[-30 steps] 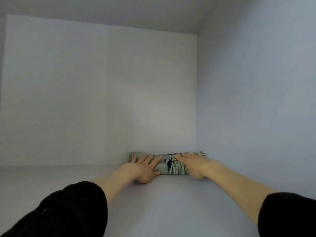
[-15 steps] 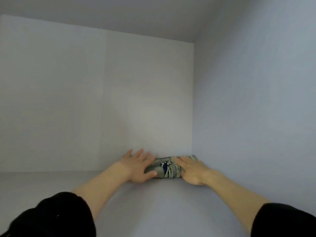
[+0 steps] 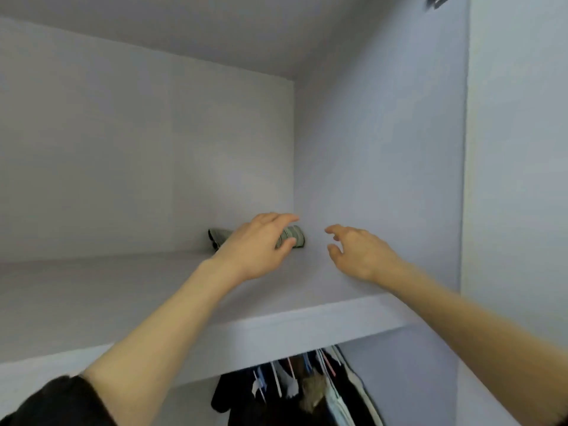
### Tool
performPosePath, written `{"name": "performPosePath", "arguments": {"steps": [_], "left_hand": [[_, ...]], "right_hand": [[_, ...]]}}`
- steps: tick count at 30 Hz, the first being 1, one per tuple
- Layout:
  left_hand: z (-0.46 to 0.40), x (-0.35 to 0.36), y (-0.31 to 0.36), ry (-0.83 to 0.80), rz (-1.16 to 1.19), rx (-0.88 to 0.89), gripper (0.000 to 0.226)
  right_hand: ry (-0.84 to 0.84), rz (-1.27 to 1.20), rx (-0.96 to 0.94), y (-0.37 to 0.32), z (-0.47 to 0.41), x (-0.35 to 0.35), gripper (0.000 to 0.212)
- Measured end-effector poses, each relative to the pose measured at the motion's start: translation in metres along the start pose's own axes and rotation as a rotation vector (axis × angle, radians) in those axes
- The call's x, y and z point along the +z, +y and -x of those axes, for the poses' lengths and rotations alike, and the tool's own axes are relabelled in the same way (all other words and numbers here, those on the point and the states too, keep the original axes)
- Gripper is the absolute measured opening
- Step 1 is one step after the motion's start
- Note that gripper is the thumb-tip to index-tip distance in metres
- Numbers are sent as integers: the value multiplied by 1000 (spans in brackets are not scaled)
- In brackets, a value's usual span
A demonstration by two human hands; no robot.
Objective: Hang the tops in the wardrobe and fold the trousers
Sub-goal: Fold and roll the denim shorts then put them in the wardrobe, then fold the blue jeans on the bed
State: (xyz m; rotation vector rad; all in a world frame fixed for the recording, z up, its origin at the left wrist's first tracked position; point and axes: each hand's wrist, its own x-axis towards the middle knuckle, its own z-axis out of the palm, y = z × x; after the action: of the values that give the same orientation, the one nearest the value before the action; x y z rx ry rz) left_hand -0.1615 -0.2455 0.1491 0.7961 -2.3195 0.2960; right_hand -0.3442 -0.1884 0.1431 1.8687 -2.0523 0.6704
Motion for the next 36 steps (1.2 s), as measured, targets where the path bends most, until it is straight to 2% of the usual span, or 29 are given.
{"name": "performPosePath", "arguments": {"steps": [4,7,10,18,23,27,30,36], "left_hand": [[59,-1,54,94,236,81,42],[105,-2,96,63,415,69,40],[143,5,134,-33,552,55,39],[250,25,269,-363,834,200,33],[300,39,389,-487,1010,314,28],[353,34,523,-685,1102,475,30],[393,25,614,-768,1179,604,27],[459,16,749,-980,1234,820,24]], "right_hand": [[86,-86,78,-7,94,-22,40],[99,-213,162,-12,172,-35,37],[76,-275,271,-8,237,-40,36],[-38,-341,593,15,472,-63,34],[83,-339,874,42,626,-103,30],[195,-240,1091,50,758,-172,27],[253,-175,1230,46,846,-215,29],[297,-98,1498,37,979,-261,32]]}}
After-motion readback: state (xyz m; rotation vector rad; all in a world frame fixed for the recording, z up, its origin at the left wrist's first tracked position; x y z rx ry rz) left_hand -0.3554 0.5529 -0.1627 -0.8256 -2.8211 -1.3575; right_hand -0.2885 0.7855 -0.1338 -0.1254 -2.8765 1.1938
